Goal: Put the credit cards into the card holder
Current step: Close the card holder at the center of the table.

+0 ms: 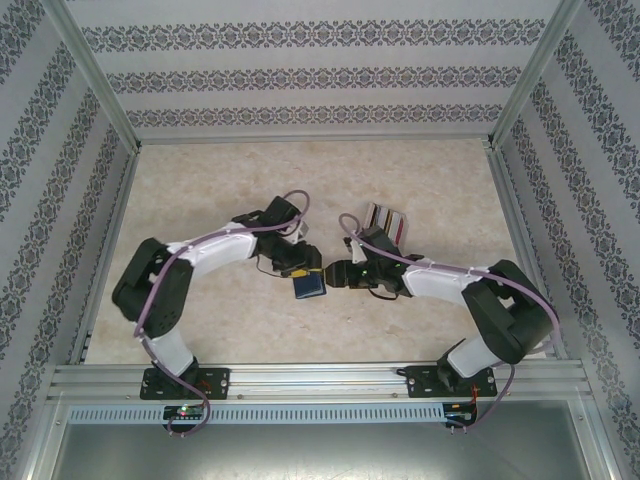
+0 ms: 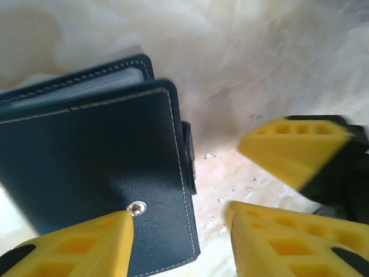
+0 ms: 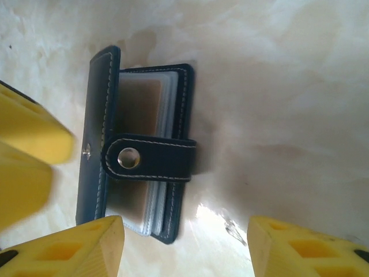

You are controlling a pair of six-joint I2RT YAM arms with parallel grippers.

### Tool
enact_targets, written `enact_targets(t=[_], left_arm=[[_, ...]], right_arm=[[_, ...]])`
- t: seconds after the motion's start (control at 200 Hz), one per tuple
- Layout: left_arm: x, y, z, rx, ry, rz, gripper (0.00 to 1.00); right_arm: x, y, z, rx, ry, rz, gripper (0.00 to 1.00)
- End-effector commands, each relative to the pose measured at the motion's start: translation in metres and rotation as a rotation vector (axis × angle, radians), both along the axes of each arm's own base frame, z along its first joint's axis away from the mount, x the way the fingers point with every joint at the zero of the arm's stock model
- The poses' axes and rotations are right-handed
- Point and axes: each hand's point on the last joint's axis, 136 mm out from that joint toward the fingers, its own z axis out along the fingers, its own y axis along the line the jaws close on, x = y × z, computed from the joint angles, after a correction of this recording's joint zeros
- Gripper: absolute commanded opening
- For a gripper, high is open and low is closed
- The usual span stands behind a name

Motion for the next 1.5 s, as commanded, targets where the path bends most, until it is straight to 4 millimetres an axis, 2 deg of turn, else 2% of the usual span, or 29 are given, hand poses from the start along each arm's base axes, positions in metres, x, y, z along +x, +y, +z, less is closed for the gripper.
enact_targets(t=[0.0,0.075,0.125,0.175,0.255,0.34,0.415,0.55,0.659,0.824,0.909,1.029,1.089,1.164,1.309,1.494], left_arm=[[0.015,0.022,0.028,-0.076,-0.087,0.081,0.51],[0.014,0.038,0.035,-0.079,-0.116,0.105,0.52],[0.011,0.046,0.032,-0.066,-0.111,0.101,0.42],[0.004,0.052,0.022,-0.037,-0.068,0.086,0.37],[-0.001,0.048,0.003,-0.036,-0.009,0.059,0.31],[0.003,0.047,-0.014,-0.033,0.002,0.064,0.31],[0.009,0.051,-0.022,0.008,-0.014,0.073,0.31],[0.013,0.054,-0.017,0.016,-0.053,0.085,0.32],[0.011,0.062,-0.013,0.037,-0.060,0.087,0.33],[0.009,0.067,-0.015,0.034,-0.060,0.104,0.36],[0.009,0.066,-0.016,0.026,-0.053,0.107,0.36],[0.012,0.065,-0.018,0.013,-0.061,0.120,0.39],[0.013,0.062,-0.017,0.000,-0.061,0.116,0.39],[0.016,0.059,-0.016,-0.018,-0.062,0.118,0.39],[0.021,0.058,-0.018,-0.010,-0.067,0.127,0.40],[0.028,0.053,-0.026,0.030,-0.084,0.115,0.42]], right_arm=[[0.015,0.017,0.013,-0.029,-0.108,0.024,0.61],[0.020,0.020,0.017,-0.039,-0.121,0.009,0.61],[0.022,0.020,0.019,-0.038,-0.124,-0.006,0.61],[0.023,0.019,0.024,-0.041,-0.132,-0.018,0.61],[0.025,0.016,0.028,-0.067,-0.137,-0.023,0.62],[0.025,0.014,0.025,-0.124,-0.141,-0.025,0.63],[0.024,0.015,0.019,-0.149,-0.141,-0.025,0.63],[0.021,0.015,0.013,-0.155,-0.189,-0.001,0.60],[0.013,0.012,0.007,-0.297,-0.366,0.148,0.62],[0.011,0.019,-0.012,-0.368,-0.428,0.282,0.64],[0.017,0.023,-0.019,-0.375,-0.443,0.286,0.67],[0.033,0.027,-0.013,-0.394,-0.503,0.239,0.67],[0.044,0.022,-0.011,-0.433,-0.525,0.184,0.64],[0.054,0.015,-0.007,-0.459,-0.549,0.120,0.56],[0.052,0.019,0.003,-0.372,-0.544,0.103,0.51],[0.051,0.015,-0.003,-0.278,-0.460,0.070,0.40]])
